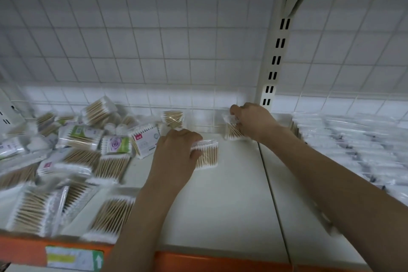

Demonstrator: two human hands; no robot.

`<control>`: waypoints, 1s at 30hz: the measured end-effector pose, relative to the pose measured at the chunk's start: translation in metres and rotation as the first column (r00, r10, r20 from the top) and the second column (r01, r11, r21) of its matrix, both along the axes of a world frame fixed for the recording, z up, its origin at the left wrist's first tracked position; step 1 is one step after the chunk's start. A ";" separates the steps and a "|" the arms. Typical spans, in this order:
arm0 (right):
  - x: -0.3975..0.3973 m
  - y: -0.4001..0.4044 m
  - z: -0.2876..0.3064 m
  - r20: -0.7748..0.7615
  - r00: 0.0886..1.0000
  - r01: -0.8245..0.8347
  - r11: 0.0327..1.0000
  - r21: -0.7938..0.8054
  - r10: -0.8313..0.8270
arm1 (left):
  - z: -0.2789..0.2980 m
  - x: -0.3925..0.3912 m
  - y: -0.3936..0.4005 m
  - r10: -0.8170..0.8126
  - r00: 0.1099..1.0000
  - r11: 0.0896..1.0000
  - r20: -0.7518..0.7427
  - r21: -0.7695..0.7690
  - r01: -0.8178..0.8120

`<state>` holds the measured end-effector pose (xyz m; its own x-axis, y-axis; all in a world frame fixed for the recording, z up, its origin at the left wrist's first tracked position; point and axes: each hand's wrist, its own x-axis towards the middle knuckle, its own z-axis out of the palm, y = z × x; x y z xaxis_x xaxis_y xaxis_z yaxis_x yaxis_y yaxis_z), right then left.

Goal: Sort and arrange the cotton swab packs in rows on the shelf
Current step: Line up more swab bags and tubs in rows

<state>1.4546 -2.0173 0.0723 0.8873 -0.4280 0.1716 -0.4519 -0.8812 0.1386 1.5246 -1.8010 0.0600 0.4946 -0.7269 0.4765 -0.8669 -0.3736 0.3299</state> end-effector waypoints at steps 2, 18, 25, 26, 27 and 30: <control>0.003 -0.002 -0.002 -0.042 0.999 -0.016 0.998 -0.068 0.013 | 0.000 0.004 -0.003 0.006 1.000 1.000 0.011 -0.015 -0.006; -0.003 -0.006 0.007 -0.022 0.999 -0.032 0.999 -0.044 0.031 | 0.000 0.016 -0.047 -0.099 0.995 0.992 0.034 0.087 0.096; -0.052 -0.001 0.027 0.044 0.999 -0.015 0.998 -0.058 0.018 | -0.002 0.009 -0.101 -0.202 0.978 0.964 0.054 0.187 0.189; -0.060 0.001 0.028 0.046 0.999 -0.008 0.998 -0.069 0.012 | -0.002 0.008 -0.108 -0.211 0.976 0.960 0.049 0.197 0.198; -0.066 0.002 0.029 0.047 0.999 -0.004 0.997 -0.074 0.008 | -0.002 0.008 -0.114 -0.217 0.975 0.958 0.044 0.202 0.204; -0.080 0.006 0.026 0.053 0.998 0.017 0.999 -0.049 -0.015 | -0.001 0.011 -0.127 -0.227 0.973 0.953 0.032 0.211 0.215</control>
<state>1.3741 -2.0110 0.0984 0.8696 -0.4321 0.2388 -0.4738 -0.8665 0.1572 1.5351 -1.9281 0.0594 0.2873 -0.8999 0.3282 -0.9503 -0.2249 0.2153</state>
